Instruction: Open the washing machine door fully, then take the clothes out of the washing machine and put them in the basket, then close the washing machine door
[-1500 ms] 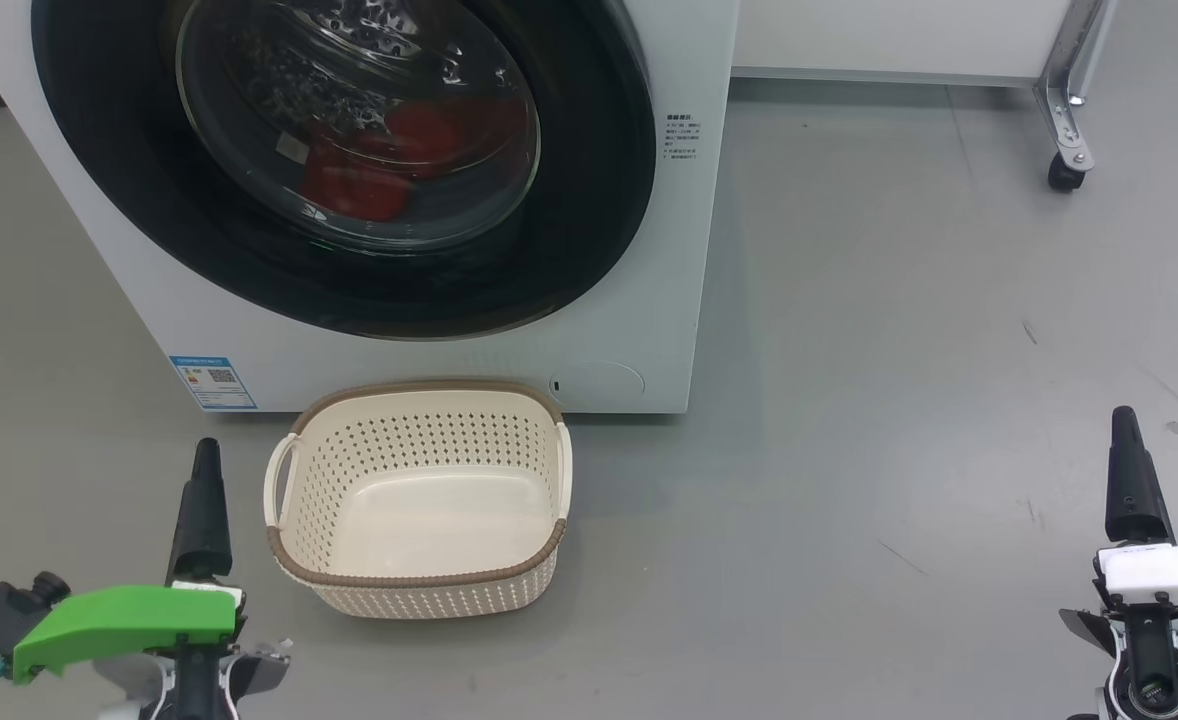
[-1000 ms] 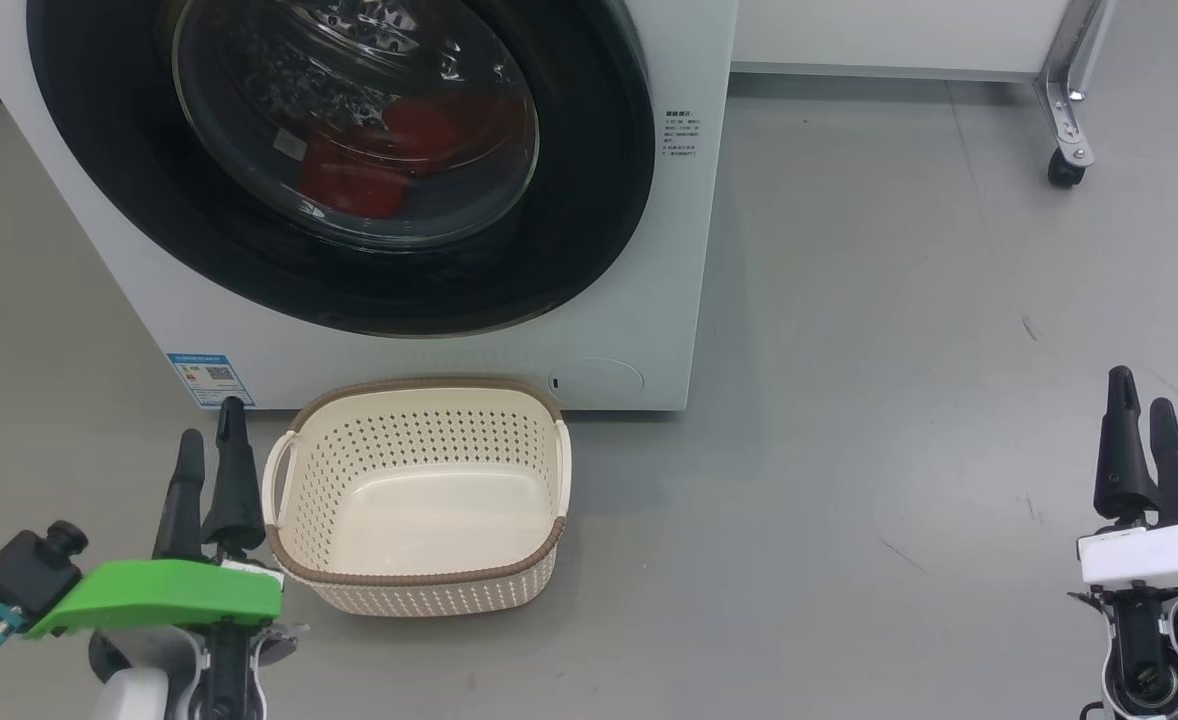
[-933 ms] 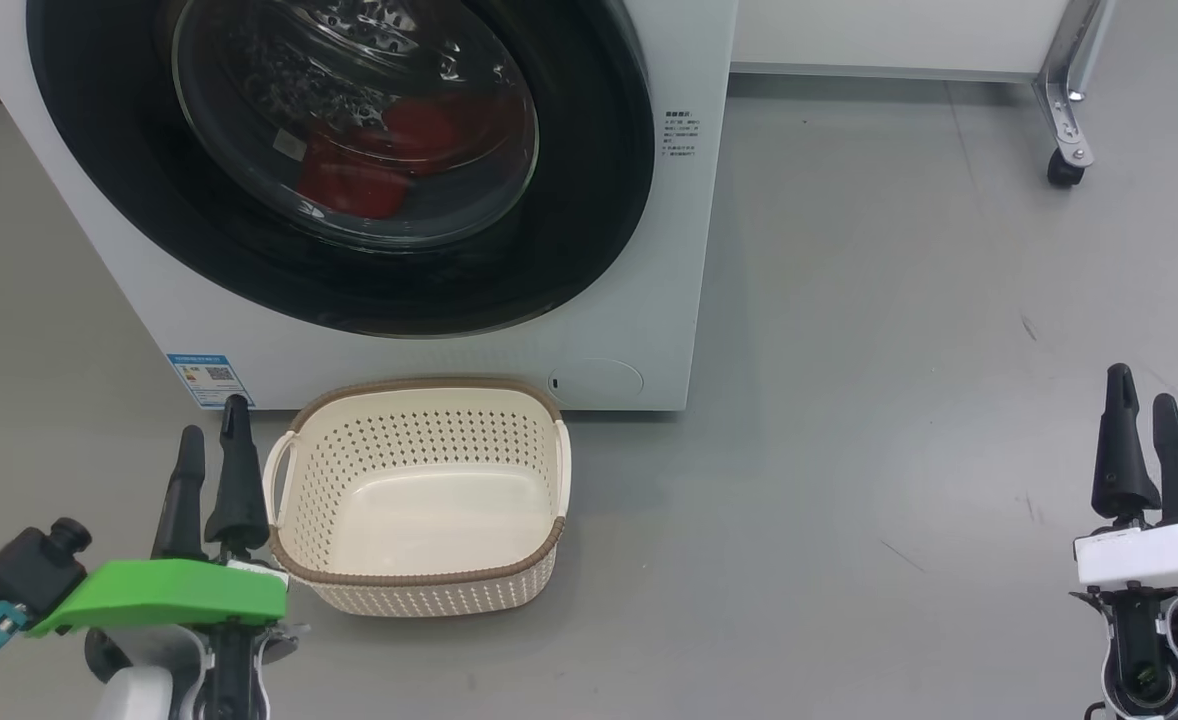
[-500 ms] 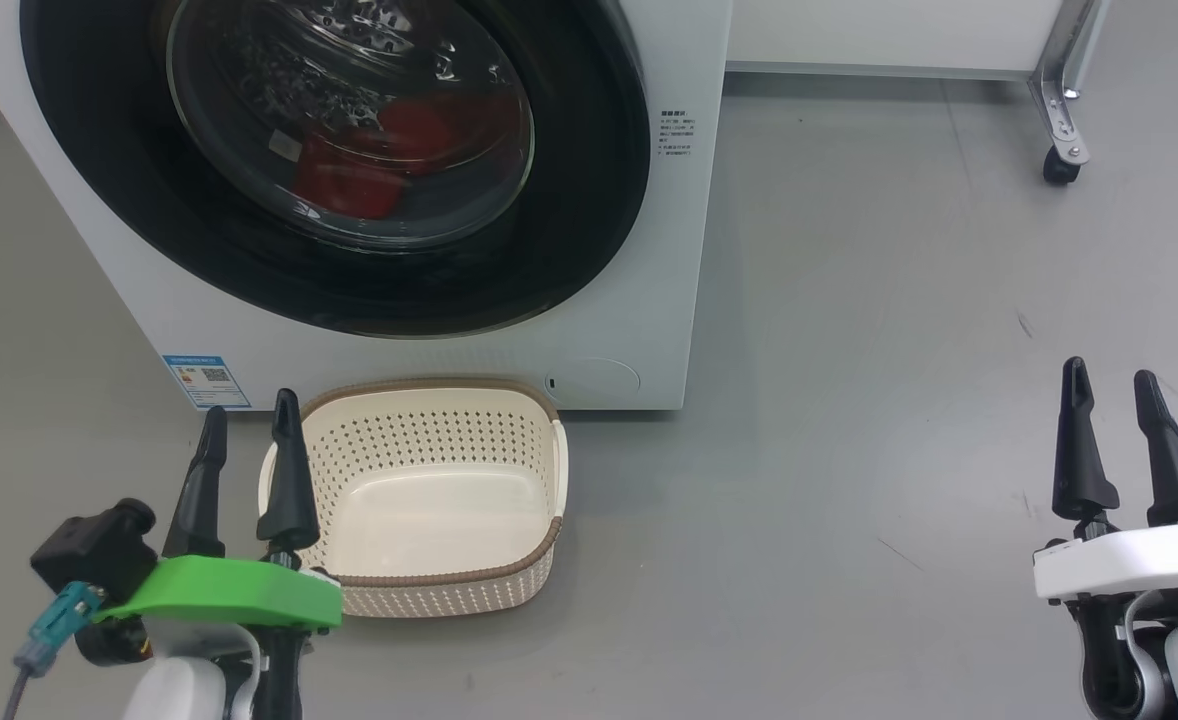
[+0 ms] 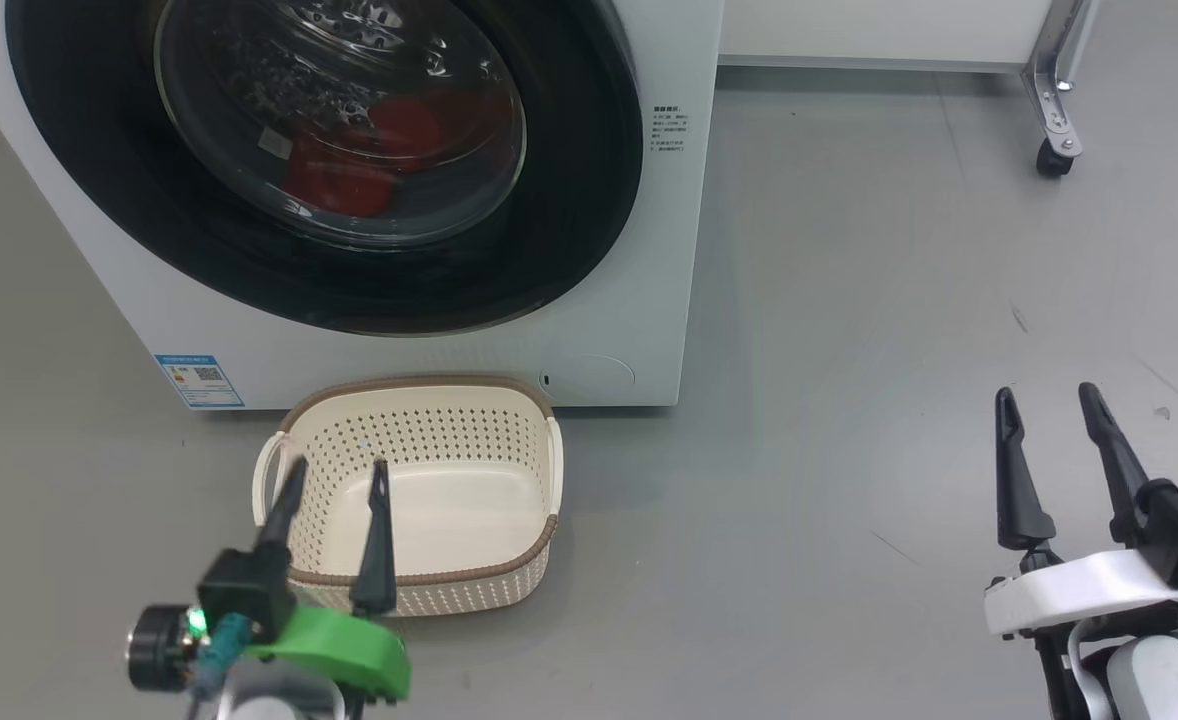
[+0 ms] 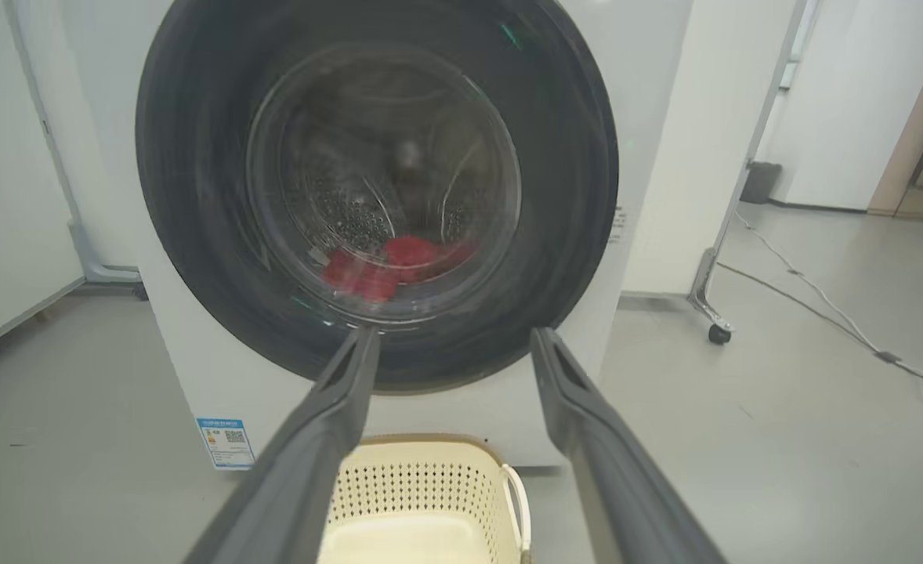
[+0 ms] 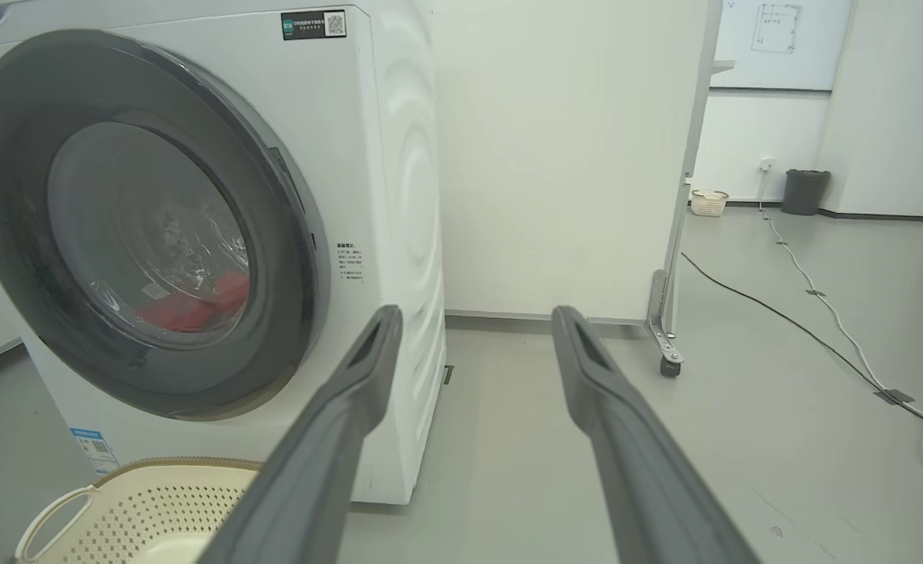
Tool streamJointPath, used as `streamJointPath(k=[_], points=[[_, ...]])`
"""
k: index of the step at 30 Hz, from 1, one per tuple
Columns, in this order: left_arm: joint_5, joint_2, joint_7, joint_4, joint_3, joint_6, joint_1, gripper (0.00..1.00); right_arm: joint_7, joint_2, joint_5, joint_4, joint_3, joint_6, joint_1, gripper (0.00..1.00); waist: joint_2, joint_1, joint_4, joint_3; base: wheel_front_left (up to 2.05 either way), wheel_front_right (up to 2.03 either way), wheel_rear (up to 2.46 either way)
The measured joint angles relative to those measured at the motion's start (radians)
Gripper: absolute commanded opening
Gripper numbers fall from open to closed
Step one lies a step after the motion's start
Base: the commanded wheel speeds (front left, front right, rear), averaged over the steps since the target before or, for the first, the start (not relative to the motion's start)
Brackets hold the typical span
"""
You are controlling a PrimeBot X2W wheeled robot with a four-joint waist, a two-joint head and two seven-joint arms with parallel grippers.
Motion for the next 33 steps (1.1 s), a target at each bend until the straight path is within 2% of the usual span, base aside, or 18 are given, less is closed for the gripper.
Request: streamJointPath(k=[4,16,33], points=[[0.08,0.003,-0.009,0.087,-0.039,0.027,0.044,1.0,-0.01,0.0,-0.052,0.025,0.025,0.0,0.003,1.0,0.0,0.0,-0.001,-0.002,0.0,0.0,0.0],[0.018,0.006,-0.009,0.11,-0.039,0.053,0.038,1.0,0.003,0.013,-0.053,0.098,0.044,-0.001,0.007,1.0,0.0,0.0,-0.003,-0.011,0.0,0.0,0.0],[-0.008,0.006,-0.009,0.126,-0.045,0.072,0.024,1.0,0.011,0.02,-0.052,0.15,0.053,-0.001,0.005,1.0,0.0,0.0,-0.001,-0.017,0.0,0.0,0.0]])
